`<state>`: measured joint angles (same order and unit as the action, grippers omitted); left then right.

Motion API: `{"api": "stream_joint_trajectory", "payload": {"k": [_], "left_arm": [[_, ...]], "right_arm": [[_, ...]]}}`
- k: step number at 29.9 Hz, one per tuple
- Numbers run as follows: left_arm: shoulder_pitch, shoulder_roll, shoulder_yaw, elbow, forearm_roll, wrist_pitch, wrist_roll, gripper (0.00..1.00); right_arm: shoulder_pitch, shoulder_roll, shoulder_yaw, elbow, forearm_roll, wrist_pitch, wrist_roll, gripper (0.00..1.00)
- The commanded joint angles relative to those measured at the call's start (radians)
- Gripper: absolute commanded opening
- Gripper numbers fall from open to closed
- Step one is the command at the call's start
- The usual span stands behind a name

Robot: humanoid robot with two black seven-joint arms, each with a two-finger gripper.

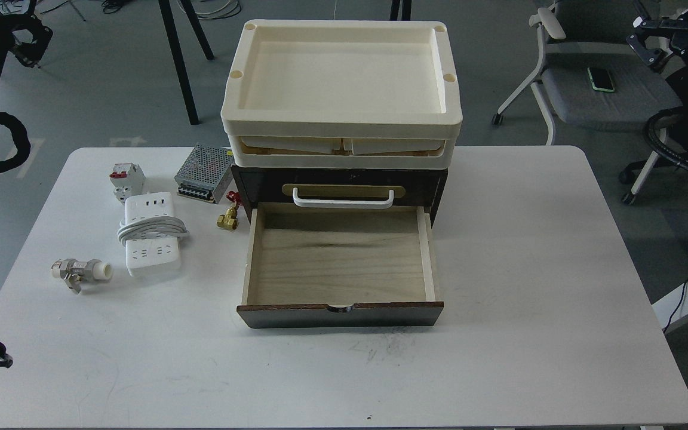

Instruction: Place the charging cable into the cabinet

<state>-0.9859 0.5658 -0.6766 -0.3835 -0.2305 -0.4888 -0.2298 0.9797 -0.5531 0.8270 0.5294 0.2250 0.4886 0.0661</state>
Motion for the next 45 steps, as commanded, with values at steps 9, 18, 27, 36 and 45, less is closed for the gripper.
{"api": "stream_joint_trajectory", "payload": {"k": [9, 18, 27, 36, 45], "left_arm": [[0.013, 0.0, -0.021, 0.024, -0.058, 0.0, -0.02, 1.0], [0.118, -0.037, -0.143, 0.029, -0.231, 0.0, -0.245, 1.0], [0.167, 0.211, -0.086, -0.413, -0.181, 0.0, -0.259, 1.0], [0.167, 0.601, -0.064, -0.802, 0.333, 0.0, -0.259, 1.0], [0.168, 0.816, 0.029, -1.124, 1.231, 0.0, -0.259, 1.0]], "right_arm": [[0.001, -0.004, 0.0, 0.044, -0.003, 0.0, -0.002, 1.0], [0.005, -0.014, 0.001, 0.047, -0.003, 0.0, -0.002, 1.0], [-0.004, -0.014, 0.004, 0.047, -0.001, 0.0, 0.001, 1.0], [-0.027, -0.014, 0.006, 0.05, -0.001, 0.0, 0.003, 1.0], [-0.056, -0.06, 0.023, 0.055, 0.0, 0.0, 0.003, 1.0]]}}
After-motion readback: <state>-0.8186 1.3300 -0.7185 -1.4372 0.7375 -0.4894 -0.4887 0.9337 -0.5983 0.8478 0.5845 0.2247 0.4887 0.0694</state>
